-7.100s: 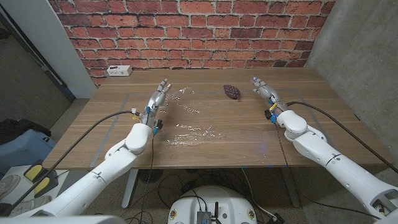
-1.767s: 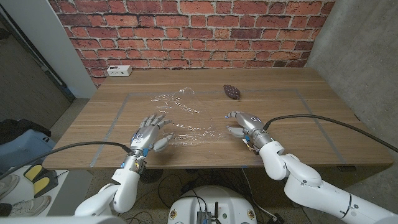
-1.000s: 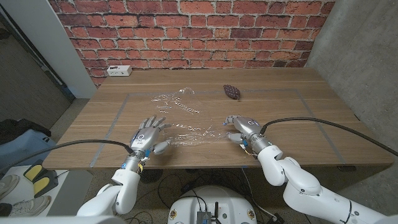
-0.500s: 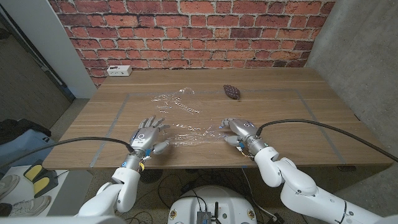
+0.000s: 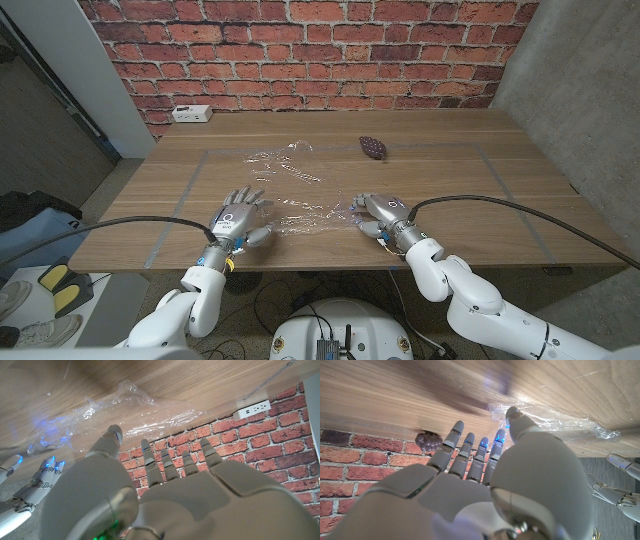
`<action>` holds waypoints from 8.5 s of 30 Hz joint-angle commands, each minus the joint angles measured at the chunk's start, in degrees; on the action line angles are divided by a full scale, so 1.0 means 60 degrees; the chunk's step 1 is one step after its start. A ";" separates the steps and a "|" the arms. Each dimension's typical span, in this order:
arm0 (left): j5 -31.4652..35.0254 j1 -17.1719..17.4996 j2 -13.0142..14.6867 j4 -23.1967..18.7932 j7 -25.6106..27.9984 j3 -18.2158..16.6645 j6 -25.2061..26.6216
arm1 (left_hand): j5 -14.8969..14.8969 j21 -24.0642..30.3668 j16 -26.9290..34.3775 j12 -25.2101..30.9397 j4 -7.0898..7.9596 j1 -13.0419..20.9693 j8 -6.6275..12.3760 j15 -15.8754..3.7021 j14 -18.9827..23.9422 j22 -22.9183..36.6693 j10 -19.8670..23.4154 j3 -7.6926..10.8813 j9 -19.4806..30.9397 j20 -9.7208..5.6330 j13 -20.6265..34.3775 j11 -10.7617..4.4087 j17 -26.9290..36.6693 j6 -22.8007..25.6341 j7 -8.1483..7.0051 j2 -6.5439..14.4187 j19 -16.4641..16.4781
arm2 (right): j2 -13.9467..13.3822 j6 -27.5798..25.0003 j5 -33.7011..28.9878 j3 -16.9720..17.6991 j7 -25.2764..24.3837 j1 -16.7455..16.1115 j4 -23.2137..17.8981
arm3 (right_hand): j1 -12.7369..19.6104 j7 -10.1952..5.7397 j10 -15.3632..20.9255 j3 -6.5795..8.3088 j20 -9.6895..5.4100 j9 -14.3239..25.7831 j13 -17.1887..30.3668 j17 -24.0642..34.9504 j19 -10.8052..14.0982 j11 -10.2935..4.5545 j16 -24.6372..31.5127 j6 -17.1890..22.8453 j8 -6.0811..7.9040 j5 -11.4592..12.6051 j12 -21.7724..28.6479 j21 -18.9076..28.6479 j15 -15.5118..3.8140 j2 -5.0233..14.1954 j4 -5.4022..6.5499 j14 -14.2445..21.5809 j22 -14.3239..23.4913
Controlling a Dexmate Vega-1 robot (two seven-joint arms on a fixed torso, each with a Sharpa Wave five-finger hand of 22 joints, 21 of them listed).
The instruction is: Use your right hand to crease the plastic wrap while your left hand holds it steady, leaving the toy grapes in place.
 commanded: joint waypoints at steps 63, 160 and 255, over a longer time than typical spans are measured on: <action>0.0698 -0.1529 0.1169 -0.0562 -0.3422 0.1286 0.1197 | 0.0544 -0.0310 -0.0001 -0.0084 0.0138 0.0876 0.0397 0.0253 -0.0496 0.0039 -0.0459 -0.1239 0.0188 -0.0119 0.0048 -0.0022 0.0048 0.1995 -0.0565 -0.0718 0.0273 | 0.1158 0.1274 0.0363 -0.0144 -0.2455 0.0542 0.1895 | 0.0841 0.0942 0.2054 -0.1166 -0.0393 0.0458 0.0094 0.0465 0.0611 0.0027 0.0841 0.3383 0.1433 -0.0097 0.0160 0.0198 -0.1509 0.1052 0.0257 0.0906 0.0116; -0.2237 0.2934 -0.1713 -0.1705 -0.2367 -0.5259 -0.5993 | 0.0100 -0.0216 -0.0008 -0.0035 -0.0010 0.3714 0.1086 -0.0811 0.1522 0.0088 0.2586 -0.1070 0.0357 -0.0499 0.0052 -0.0177 -0.0008 0.6926 0.1741 0.0904 0.1488 | 0.1436 0.3257 0.0397 0.1387 -0.5935 -0.0224 0.1324 | 0.0888 0.0902 0.2284 -0.1299 -0.0426 0.0679 0.0141 0.0302 0.0745 0.0009 0.0571 0.3389 0.1721 -0.0028 0.0046 0.0279 -0.1554 0.1068 0.0243 0.1038 0.0116; -0.2038 0.0014 -0.1450 0.0844 0.0145 -0.3233 -0.2593 | 0.0117 -0.0107 -0.0036 -0.0113 0.0046 0.3971 0.0769 -0.1085 0.1863 0.0125 0.2845 -0.1165 0.0348 -0.0730 0.0064 -0.0220 -0.0004 0.6942 0.1791 0.0896 0.1879 | 0.4887 0.5549 0.1308 -0.1592 -0.6578 0.5826 0.8948 | 0.0919 0.0940 0.2580 -0.1361 -0.0448 0.0533 0.0163 0.0408 0.0799 -0.0003 0.0493 0.3434 0.1790 -0.0037 0.0012 0.0310 -0.1652 0.1085 0.0224 0.1280 0.0110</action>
